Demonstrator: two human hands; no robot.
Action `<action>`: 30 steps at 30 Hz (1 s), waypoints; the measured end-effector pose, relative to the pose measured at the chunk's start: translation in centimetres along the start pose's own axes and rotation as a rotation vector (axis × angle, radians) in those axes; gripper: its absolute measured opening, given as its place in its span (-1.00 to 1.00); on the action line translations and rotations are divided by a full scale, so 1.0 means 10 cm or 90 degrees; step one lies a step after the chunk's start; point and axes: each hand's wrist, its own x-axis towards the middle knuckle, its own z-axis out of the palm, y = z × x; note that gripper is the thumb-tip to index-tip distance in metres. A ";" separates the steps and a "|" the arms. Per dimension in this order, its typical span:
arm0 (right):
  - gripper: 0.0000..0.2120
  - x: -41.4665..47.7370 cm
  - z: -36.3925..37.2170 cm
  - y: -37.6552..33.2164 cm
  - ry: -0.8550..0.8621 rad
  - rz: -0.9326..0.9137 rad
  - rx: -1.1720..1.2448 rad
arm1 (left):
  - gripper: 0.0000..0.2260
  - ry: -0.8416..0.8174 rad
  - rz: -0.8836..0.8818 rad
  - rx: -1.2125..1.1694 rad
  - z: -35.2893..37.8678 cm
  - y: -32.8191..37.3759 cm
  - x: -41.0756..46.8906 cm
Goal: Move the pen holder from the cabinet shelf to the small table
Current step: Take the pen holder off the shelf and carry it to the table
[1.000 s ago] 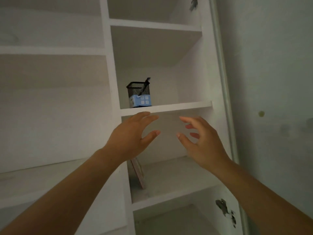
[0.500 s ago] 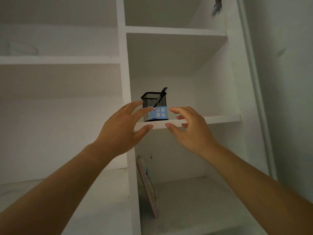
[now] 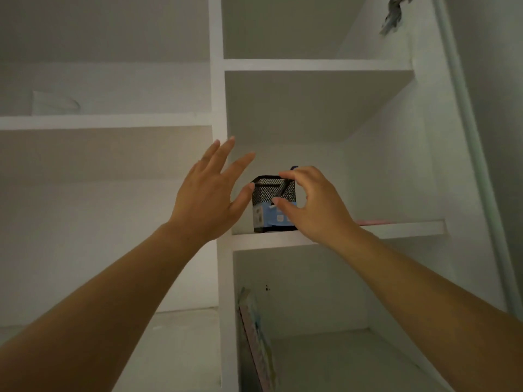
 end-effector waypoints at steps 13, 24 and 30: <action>-0.47 0.24 0.25 0.13 -0.034 -0.006 -0.052 | -0.50 0.037 -0.004 0.001 0.37 -0.13 -0.01; -0.45 0.28 0.30 0.20 -0.042 -0.010 -0.053 | -0.51 0.073 -0.005 -0.041 0.39 -0.14 -0.02; -0.48 0.28 0.31 0.21 -0.019 -0.003 -0.031 | -0.53 0.086 0.000 -0.071 0.41 -0.15 -0.01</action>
